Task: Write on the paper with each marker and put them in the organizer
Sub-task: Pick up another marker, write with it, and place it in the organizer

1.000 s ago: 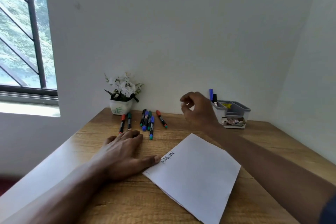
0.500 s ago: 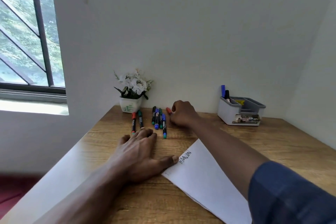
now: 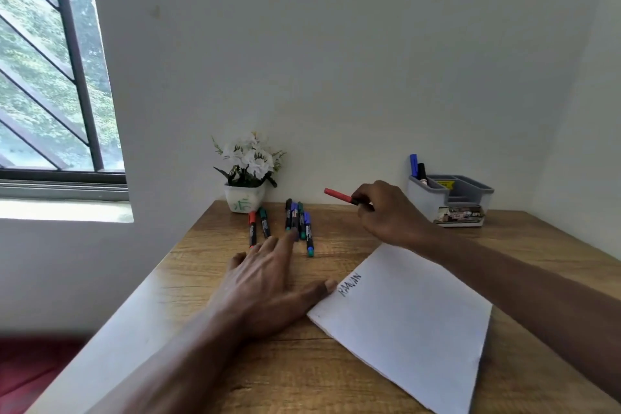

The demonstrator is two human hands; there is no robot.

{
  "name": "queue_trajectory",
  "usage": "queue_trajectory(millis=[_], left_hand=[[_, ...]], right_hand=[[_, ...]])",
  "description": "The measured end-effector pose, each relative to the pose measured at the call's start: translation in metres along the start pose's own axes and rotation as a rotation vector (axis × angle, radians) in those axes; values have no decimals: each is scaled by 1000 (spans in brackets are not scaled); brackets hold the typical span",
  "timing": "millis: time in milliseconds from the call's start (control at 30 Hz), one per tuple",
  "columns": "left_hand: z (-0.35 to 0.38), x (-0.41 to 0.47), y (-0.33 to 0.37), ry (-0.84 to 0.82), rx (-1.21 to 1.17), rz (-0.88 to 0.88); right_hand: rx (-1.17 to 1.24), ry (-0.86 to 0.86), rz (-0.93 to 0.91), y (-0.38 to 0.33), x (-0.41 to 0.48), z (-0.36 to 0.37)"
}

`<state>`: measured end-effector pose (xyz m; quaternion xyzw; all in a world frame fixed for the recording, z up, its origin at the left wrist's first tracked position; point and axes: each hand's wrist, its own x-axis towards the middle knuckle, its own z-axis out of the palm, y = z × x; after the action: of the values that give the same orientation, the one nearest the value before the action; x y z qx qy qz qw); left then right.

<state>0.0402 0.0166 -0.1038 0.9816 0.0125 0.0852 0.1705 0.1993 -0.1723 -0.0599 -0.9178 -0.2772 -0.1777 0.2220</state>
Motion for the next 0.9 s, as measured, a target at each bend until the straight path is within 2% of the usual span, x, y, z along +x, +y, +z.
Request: queue_trajectory(millis=[133, 233, 333, 400, 567, 700, 900], left_hand=[[-1, -1, 3, 336, -154, 139], [-2, -4, 11, 448, -181, 305], [-2, -9, 20, 488, -129, 457], [-2, -12, 25, 497, -119, 499], [-2, -18, 30, 481, -107, 528], [-1, -18, 32, 475, -153, 510], [-1, -19, 34, 558, -235, 492]], right_hand=[[77, 51, -186, -4, -63, -23], [6, 77, -327, -12, -96, -24], [-41, 64, -429, -18, -111, -19], [-23, 45, -472, -18, -113, -18], [-80, 35, -547, -13, -117, -17], [6, 50, -513, -11, -118, -13], [47, 181, -492, -9, -119, -18]])
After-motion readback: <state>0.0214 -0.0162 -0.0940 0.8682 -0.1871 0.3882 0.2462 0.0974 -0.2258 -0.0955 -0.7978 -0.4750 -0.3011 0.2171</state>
